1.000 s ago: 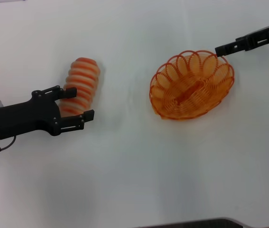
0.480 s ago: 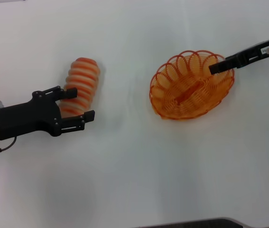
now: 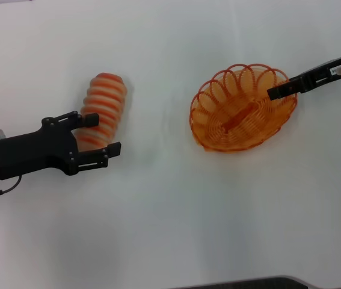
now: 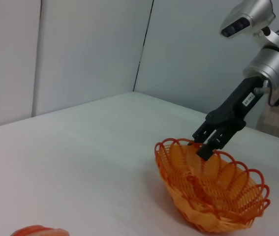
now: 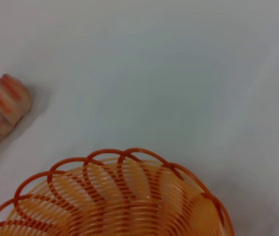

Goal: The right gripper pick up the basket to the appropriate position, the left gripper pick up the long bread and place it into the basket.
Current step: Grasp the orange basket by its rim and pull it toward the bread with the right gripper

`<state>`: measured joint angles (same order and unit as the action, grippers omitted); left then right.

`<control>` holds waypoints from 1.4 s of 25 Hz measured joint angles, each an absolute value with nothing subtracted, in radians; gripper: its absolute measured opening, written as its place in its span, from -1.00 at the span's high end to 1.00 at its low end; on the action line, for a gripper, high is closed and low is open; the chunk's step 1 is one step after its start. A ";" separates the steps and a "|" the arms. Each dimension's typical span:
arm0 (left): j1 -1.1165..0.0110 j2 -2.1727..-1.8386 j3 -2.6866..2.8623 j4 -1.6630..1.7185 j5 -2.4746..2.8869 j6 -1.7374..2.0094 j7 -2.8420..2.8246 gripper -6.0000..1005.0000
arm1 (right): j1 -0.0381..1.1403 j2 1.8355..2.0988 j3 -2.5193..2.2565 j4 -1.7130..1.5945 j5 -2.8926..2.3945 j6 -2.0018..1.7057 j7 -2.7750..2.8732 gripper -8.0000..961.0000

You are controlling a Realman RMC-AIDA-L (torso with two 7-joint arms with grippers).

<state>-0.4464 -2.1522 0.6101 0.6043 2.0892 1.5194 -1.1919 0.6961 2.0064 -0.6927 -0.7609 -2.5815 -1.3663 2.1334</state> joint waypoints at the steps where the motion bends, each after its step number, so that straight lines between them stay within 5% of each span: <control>1: -0.447 -2.152 0.611 0.604 2.089 1.520 -1.192 -0.68 | 0.696 2.006 -0.695 -0.758 -2.585 -1.360 2.133 -0.48; 4: -0.447 -2.152 0.613 0.604 2.089 1.520 -1.192 -0.68 | 0.696 2.008 -0.702 -0.753 -2.588 -1.343 2.136 -0.43; 8: -0.449 -2.152 0.614 0.604 2.091 1.520 -1.192 -0.68 | 0.696 2.014 -0.702 -0.753 -2.588 -1.317 2.136 -0.06; 18: -0.452 -2.153 0.615 0.604 2.096 1.513 -1.192 -0.68 | 0.703 2.034 -0.701 -0.753 -2.588 -1.261 2.129 0.45; 29: -0.453 -2.154 0.615 0.604 2.096 1.511 -1.190 -0.68 | 0.708 2.036 -0.703 -0.764 -2.579 -1.292 2.128 0.78; 35: -0.452 -2.154 0.615 0.604 2.094 1.511 -1.190 -0.68 | 0.701 2.028 -0.687 -0.764 -2.541 -1.313 2.135 0.80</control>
